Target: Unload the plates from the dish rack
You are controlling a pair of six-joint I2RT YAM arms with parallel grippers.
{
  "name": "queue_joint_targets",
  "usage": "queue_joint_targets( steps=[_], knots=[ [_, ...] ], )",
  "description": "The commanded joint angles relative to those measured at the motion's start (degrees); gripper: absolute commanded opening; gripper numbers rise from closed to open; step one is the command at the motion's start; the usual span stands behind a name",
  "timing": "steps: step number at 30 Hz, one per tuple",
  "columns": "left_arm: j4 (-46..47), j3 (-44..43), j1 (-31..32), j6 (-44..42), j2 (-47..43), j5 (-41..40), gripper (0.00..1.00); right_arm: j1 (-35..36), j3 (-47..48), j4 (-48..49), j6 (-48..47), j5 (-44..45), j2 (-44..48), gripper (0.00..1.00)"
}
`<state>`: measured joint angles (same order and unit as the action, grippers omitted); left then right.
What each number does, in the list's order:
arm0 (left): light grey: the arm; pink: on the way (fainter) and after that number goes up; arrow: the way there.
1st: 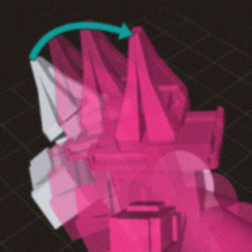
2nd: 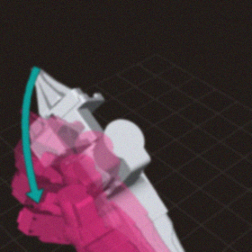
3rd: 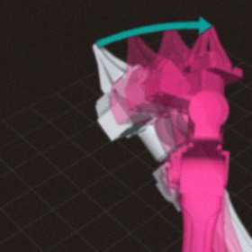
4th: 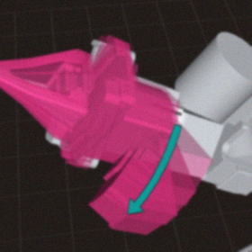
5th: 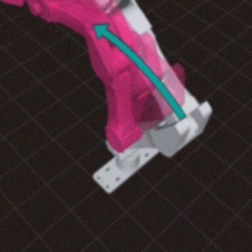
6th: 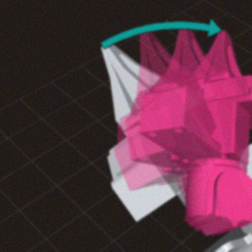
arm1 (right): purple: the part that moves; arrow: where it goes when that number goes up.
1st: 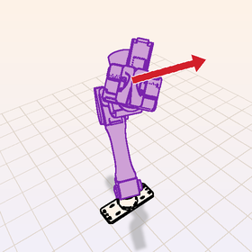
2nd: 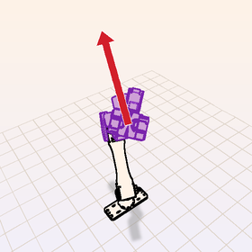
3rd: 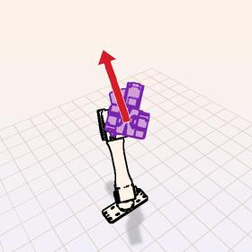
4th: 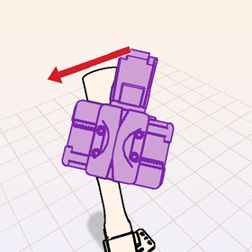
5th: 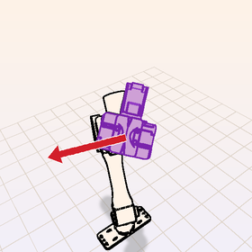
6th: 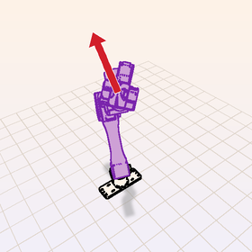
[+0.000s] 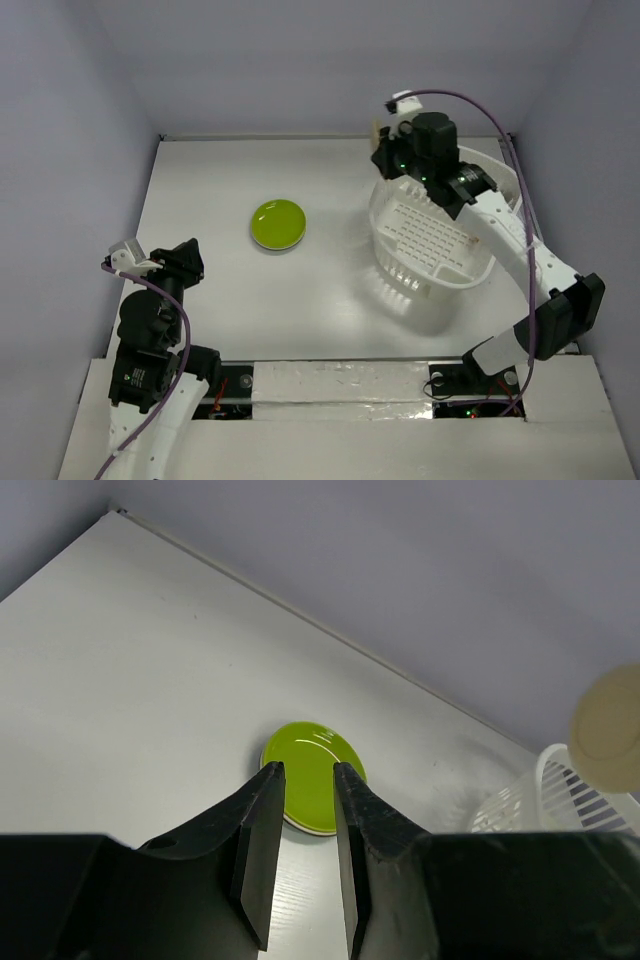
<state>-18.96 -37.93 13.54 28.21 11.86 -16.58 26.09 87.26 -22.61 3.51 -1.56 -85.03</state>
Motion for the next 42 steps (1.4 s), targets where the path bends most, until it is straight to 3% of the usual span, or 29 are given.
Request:
queue_joint_targets(
  steps=[1,2,9,15,24,26,29,30,32,37,42],
  knots=[
    [1.91,-0.91,0.35,0.27,-0.87,-0.73,0.23,8.78,5.89,-1.64,-7.89,-0.29,-3.72,0.00],
    [1.65,-0.91,0.35,0.36,-0.96,-0.91,0.23,12.98,8.42,-1.99,-8.69,-0.11,-7.30,0.00],
    [0.86,-1.35,-0.18,0.88,-1.49,-2.84,0.23,25.22,25.28,-10.77,-13.69,7.88,-27.07,0.00],
    [0.50,-1.62,-0.18,1.06,-1.93,-3.55,0.26,27.87,34.89,-12.81,-15.55,10.88,-37.03,0.00],
    [0.68,-1.53,-0.18,1.15,-1.93,-3.20,0.29,30.16,35.08,-10.44,-15.82,13.07,-45.48,0.00],
    [0.68,-1.62,-0.18,1.15,-1.93,-3.20,0.29,30.87,34.47,-9.39,-15.64,14.48,-46.18,0.05],
    [0.68,-1.53,-0.18,1.15,-1.93,-3.02,0.29,31.57,33.32,-7.54,-14.41,16.41,-46.71,0.24],
    [0.68,-1.62,-0.18,1.15,-1.93,-2.93,0.29,31.57,33.15,-7.27,-13.54,16.85,-46.63,0.40],
    [0.68,-1.53,-0.18,1.15,-1.93,-2.93,0.29,31.57,32.27,-6.40,-12.57,18.17,-45.14,0.53],
    [0.77,-1.44,-0.18,1.06,-2.10,-2.58,0.29,31.57,26.92,-3.76,-10.02,21.86,-38.11,0.58],
    [0.86,-1.35,0.34,0.97,-2.37,-2.23,0.29,26.40,15.42,2.02,-1.17,25.20,-22.34,0.54]
  ],
)
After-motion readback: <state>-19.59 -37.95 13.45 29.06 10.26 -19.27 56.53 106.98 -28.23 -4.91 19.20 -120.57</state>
